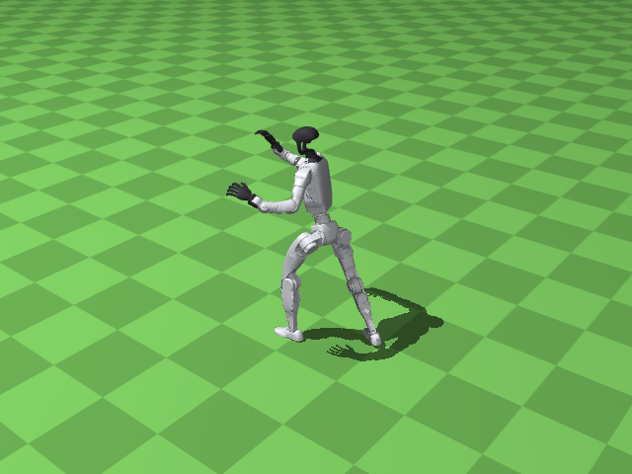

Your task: Kungfu

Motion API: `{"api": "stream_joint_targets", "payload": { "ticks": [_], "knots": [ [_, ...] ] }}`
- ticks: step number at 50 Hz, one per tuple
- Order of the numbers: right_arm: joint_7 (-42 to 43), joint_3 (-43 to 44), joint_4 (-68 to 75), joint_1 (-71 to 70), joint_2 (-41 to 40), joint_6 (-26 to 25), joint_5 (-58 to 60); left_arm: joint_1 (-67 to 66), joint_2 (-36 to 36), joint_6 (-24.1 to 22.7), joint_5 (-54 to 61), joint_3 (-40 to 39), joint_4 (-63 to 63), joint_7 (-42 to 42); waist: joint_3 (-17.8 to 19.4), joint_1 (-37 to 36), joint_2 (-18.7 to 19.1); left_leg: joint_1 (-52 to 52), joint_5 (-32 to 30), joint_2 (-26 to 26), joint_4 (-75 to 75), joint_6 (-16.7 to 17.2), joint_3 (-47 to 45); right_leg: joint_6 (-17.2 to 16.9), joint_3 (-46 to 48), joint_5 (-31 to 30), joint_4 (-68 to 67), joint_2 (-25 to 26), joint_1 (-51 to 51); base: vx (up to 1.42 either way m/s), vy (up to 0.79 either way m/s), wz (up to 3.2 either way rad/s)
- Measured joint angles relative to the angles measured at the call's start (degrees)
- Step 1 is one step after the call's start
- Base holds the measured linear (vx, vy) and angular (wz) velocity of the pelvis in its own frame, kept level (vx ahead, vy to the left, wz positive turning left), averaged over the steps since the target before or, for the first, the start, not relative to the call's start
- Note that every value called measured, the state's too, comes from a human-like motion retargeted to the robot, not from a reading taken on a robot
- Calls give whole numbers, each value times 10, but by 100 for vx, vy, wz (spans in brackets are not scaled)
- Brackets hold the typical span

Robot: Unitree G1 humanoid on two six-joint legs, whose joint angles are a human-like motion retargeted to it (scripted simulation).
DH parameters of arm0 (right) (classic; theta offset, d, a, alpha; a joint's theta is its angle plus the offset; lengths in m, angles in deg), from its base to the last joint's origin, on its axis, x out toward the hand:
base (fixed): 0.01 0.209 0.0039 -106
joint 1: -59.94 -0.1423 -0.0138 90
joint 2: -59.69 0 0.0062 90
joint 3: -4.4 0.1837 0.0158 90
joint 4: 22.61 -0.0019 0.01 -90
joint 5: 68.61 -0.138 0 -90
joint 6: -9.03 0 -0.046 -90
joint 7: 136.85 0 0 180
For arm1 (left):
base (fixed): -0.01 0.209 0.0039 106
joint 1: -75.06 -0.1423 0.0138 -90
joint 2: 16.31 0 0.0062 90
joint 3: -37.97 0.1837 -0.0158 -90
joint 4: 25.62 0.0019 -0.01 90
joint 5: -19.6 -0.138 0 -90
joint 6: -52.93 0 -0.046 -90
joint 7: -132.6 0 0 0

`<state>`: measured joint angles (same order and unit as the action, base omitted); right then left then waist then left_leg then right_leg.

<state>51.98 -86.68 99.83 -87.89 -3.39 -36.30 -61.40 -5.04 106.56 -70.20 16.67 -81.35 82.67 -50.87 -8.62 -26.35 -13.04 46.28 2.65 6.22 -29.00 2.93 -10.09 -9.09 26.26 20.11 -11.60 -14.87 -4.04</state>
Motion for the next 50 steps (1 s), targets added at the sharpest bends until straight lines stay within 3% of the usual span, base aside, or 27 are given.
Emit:
{"api": "stream_joint_targets", "payload": {
  "ticks": [3, 5, 6, 7, 8, 9, 10, 12, 15, 23, 28, 38, 44, 50],
  "knots": [
    [129, -72, 314, -154, -31, 17, 263, -46, 77, 43, -343, -129, 256, 138, -3, -1, 9, -10, -21, -5, 23, 11, 14, 6, 3, 12, 3, 16, 14, -1, -8, 94],
    [175, -113, 479, -229, -43, -98, 418, -50, 129, 150, -570, -212, 452, 196, 1, -5, 17, -19, -34, -3, 35, 20, 18, 10, 5, 18, 5, 27, 23, -10, -9, 62],
    [210, -76, 548, -243, -69, -226, 464, -36, 155, 232, -646, -243, 557, 197, 8, -8, 22, -25, -40, -1, 41, 25, 21, 9, 8, 20, 6, 31, 31, -10, -7, 61],
    [235, -47, 605, -256, -86, -323, 492, -27, 182, 296, -701, -267, 651, 181, 14, -11, 26, -30, -47, -1, 47, 29, 24, 9, 12, 22, 7, 36, 38, -8, -9, 73],
    [241, -34, 638, -266, -86, -359, 484, -27, 209, 323, -715, -276, 724, 128, 20, -13, 27, -35, -55, 0, 54, 35, 28, 9, 16, 22, 8, 42, 44, -8, -12, 83],
    [222, -45, 650, -272, -76, -330, 469, -39, 224, 334, -700, -281, 765, 90, 26, -14, 28, -39, -63, -1, 61, 39, 32, 8, 19, 22, 9, 48, 49, -9, -15, 91],
    [192, -67, 650, -274, -61, -268, 450, -56, 234, 336, -671, -285, 791, 59, 31, -15, 30, -42, -70, -2, 67, 44, 36, 8, 21, 22, 11, 54, 53, -9, -10, 79],
    [230, -60, 620, -255, -56, -183, 501, -111, 211, 342, -615, -327, 791, 93, 33, -20, 33, -44, -83, -2, 76, 53, 37, 12, 23, 25, 11, 60, 54, -7, -2, 48],
    [386, -49, 611, -236, -62, -198, 567, -173, 180, 265, -563, -375, 791, 159, 25, -23, 34, -40, -97, -1, 85, 63, 30, 17, 28, 33, 9, 61, 50, -7, 4, 25],
    [324, -29, 598, -194, -62, -173, 534, -119, 187, 233, -597, -353, 791, 246, 22, -12, 33, -54, -123, -11, 108, 80, 46, 18, 42, 31, 3, 76, 63, -1, -6, 38],
    [360, -33, 560, -180, -72, -167, 573, -45, 176, 158, -554, -296, 704, 274, 23, -12, 31, -58, -119, -15, 106, 74, 56, 15, 35, 29, -1, 71, 62, 0, 1, -13],
    [392, -68, 475, -177, -93, -121, 601, 171, 141, -40, -415, -61, 405, 277, 21, 7, 21, -55, -89, -21, 86, 45, 66, -2, 21, 3, 3, 57, 56, 3, 3, -31],
    [347, -112, 410, -180, -128, -68, 608, 305, 106, -91, -424, 116, 243, 254, 17, 29, 24, -52, -57, -14, 65, 19, 56, -6, 2, -14, 1, 43, 41, 4, 8, -67],
    [311, -156, 342, -175, -195, -53, 660, 424, 27, -128, -438, 275, 168, 197, 14, 58, 32, -63, -26, 14, 51, -1, 8, -5, -28, -27, -2, 22, 19, 2, 5, -104]
  ]
}}
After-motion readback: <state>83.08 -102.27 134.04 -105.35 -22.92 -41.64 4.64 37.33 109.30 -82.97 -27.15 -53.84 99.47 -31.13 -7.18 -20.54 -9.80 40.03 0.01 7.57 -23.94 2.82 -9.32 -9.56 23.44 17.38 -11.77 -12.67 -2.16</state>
